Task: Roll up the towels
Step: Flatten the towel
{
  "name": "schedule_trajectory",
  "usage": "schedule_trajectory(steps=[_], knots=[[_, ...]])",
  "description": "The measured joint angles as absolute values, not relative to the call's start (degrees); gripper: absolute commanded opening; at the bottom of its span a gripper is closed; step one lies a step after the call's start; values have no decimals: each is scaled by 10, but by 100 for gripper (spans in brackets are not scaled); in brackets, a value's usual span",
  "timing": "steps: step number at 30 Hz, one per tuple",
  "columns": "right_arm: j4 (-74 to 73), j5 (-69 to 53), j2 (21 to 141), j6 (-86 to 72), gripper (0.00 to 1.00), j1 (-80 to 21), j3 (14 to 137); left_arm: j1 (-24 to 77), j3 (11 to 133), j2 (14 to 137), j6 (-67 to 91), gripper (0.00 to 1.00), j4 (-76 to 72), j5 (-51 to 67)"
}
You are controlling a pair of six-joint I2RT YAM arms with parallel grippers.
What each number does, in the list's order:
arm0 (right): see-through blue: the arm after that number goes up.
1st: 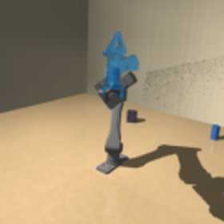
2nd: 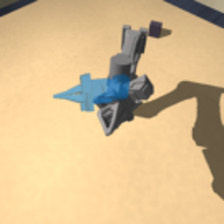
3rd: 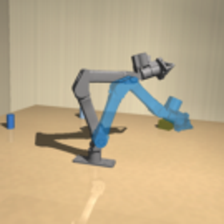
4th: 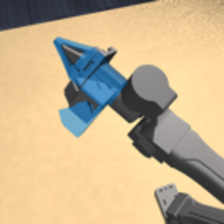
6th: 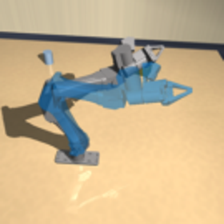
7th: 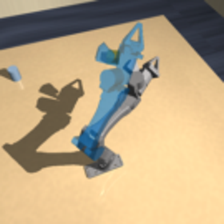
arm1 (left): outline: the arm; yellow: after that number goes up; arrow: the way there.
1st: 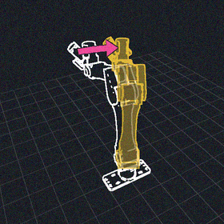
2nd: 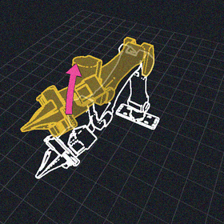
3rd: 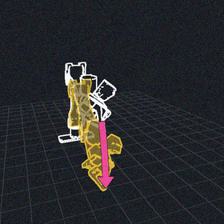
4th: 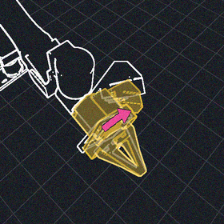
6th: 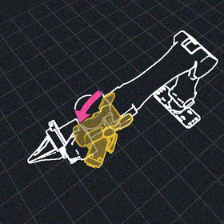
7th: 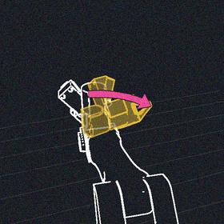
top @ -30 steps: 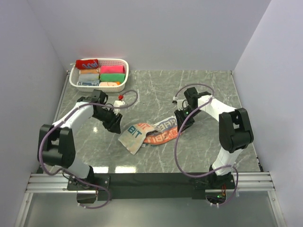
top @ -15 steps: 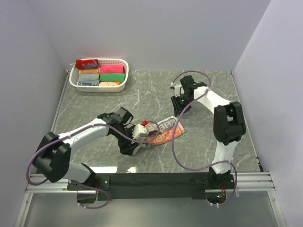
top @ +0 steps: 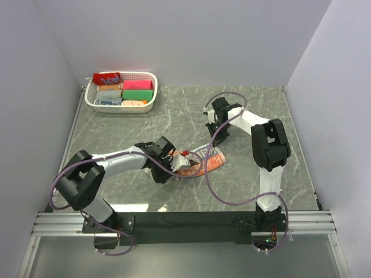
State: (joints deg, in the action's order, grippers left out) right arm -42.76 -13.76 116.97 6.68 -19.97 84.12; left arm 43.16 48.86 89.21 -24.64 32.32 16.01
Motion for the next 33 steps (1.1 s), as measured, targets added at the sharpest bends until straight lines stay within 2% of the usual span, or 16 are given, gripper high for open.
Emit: schedule_trajectory(steps=[3, 6, 12, 18, 23, 27, 33], knots=[[-427, -138, 1169, 67, 0, -199, 841, 425, 488, 893, -237, 1, 316, 150], [-427, -142, 1164, 67, 0, -192, 837, 394, 488, 884, -228, 1, 326, 163], [-442, -150, 1121, 73, 0, -150, 828, 230, 525, 825, -219, 1, 383, 232], [-453, -166, 1064, 90, 0, -112, 829, 108, 586, 793, -208, 1, 408, 313], [-465, -204, 1007, 144, 0, -91, 818, 3, 601, 829, -179, 1, 422, 350], [-477, -222, 930, 219, 0, -88, 741, -81, 604, 890, -177, 1, 436, 356], [-515, -222, 910, 289, 0, -93, 659, -102, 604, 924, -209, 1, 475, 346]])
